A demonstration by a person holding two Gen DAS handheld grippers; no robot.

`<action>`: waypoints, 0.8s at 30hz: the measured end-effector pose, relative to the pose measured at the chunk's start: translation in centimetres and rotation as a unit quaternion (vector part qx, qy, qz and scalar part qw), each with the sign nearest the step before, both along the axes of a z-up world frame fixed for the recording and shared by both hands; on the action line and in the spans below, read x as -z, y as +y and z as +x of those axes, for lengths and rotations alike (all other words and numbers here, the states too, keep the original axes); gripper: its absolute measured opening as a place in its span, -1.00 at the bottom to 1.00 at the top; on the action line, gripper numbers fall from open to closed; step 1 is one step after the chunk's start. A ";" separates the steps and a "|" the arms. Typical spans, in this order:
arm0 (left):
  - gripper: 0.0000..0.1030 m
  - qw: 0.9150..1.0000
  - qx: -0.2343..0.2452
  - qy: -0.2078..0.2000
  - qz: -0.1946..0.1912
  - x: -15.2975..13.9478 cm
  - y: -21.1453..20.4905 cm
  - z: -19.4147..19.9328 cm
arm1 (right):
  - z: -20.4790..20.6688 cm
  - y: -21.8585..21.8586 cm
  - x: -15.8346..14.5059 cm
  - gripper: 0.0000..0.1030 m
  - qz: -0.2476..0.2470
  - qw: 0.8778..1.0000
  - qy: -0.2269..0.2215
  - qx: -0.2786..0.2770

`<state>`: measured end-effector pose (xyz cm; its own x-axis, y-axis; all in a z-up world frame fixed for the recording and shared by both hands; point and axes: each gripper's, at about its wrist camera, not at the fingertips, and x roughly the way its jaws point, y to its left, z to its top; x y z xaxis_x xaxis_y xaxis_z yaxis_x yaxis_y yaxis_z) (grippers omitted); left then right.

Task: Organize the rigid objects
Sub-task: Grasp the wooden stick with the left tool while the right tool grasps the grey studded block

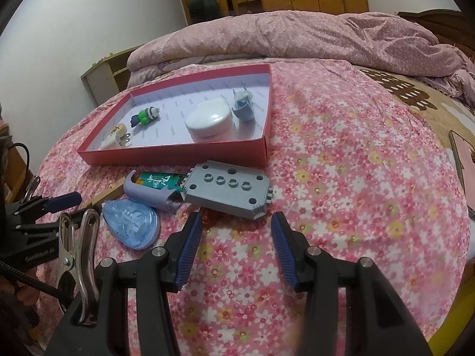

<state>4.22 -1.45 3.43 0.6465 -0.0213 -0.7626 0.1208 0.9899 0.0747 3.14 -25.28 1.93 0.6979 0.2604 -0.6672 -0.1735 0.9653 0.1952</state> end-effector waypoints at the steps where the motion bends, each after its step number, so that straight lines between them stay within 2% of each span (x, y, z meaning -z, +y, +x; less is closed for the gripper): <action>1: 0.11 1.000 -0.006 -0.003 -0.001 0.0 0.3 0.1 | 0.0 0.0 0.0 -0.04 0.000 1.000 0.000 0.000; 4: 0.21 1.000 -0.027 -0.002 -0.015 0.0 1.5 0.9 | 0.0 0.1 0.0 -0.04 0.000 1.000 -0.002 0.001; 6: 0.21 0.999 -0.034 0.004 -0.032 0.1 1.9 1.0 | -0.1 0.1 0.0 -0.03 0.000 1.000 -0.002 0.000; 9: 0.25 0.999 -0.034 0.010 -0.034 0.0 2.0 0.8 | -0.1 0.1 0.0 -0.01 0.003 1.000 -0.002 -0.004; 17: 0.44 0.997 -0.018 0.026 -0.075 -0.6 -0.6 0.5 | -0.4 -0.3 0.1 0.01 0.014 1.000 -0.007 -0.007; 24: 0.56 0.995 -0.055 0.015 -0.082 -0.3 -1.9 1.8 | -0.6 -0.6 0.1 0.01 0.027 1.000 -0.010 -0.008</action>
<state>6.01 -3.40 3.72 0.6289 -0.0779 -0.7736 0.0109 0.9958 -0.0914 2.57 -25.91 1.78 0.7061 0.3067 -0.6382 -0.1934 0.9506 0.2429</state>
